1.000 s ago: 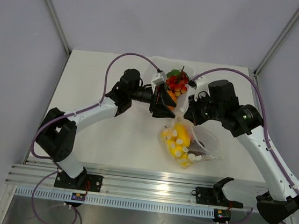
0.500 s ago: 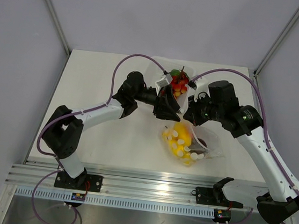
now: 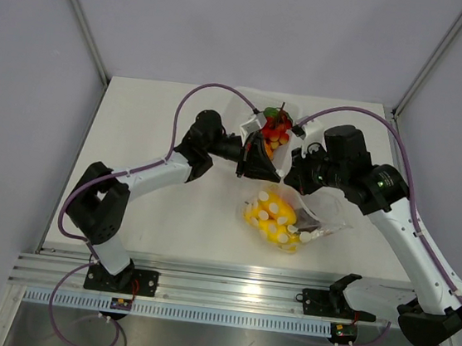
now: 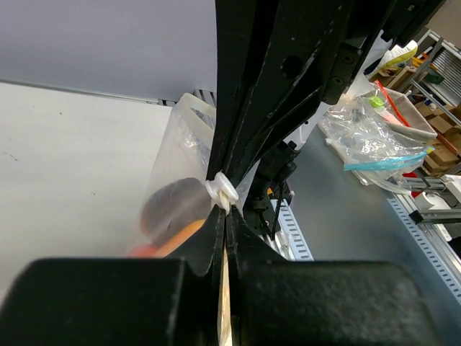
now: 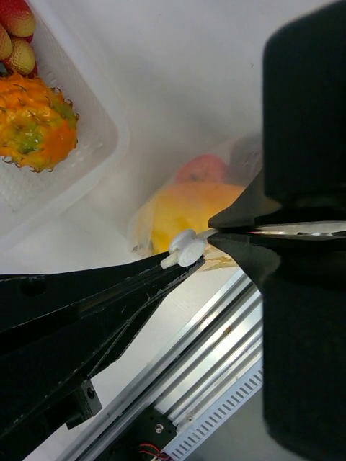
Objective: Place the food in the zip-top bag and seal the zipper
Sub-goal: Zip the zipper food storage bag at the center of the board.
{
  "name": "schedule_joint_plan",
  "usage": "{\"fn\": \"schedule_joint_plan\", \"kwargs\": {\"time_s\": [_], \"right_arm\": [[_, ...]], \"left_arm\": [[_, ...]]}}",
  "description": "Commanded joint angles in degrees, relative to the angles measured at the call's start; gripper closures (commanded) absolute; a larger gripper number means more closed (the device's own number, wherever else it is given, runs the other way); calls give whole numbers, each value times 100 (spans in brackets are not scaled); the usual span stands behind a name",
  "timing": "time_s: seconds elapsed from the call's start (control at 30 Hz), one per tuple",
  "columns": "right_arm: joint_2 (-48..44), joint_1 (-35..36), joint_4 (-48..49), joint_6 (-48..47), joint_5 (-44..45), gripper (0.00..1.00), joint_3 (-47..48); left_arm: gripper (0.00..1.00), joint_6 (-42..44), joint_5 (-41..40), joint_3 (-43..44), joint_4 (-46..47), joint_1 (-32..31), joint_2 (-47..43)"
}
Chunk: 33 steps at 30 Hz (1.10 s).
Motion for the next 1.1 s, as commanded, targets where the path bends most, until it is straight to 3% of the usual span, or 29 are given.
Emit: {"fn": "schedule_joint_plan", "kwargs": {"time_s": [0.0, 0.13, 0.17, 0.27, 0.37, 0.57, 0.8, 1.07], "right_arm": [[-115, 47, 342, 18, 86, 88, 67], [-133, 47, 307, -26, -10, 65, 190], [-133, 47, 307, -78, -115, 54, 260], [-107, 47, 298, -175, -256, 40, 375], [-19, 38, 289, -202, -326, 35, 463], [122, -41, 438, -106, -704, 39, 481], [210, -418, 509, 0, -1354, 47, 472], [412, -489, 368, -26, -1864, 45, 332]], "left_arm": [[100, 227, 189, 332, -136, -48, -21], [100, 411, 294, 350, -373, -48, -56], [100, 490, 373, 385, -470, -48, -65], [100, 902, 487, 525, -1014, -48, -100], [100, 1552, 531, 754, -1857, -48, -161], [100, 2713, 576, 1097, -3300, -48, -240], [100, 2943, 505, 1079, -3547, -48, -381], [100, 2943, 453, 1123, -3591, -48, -407]]}}
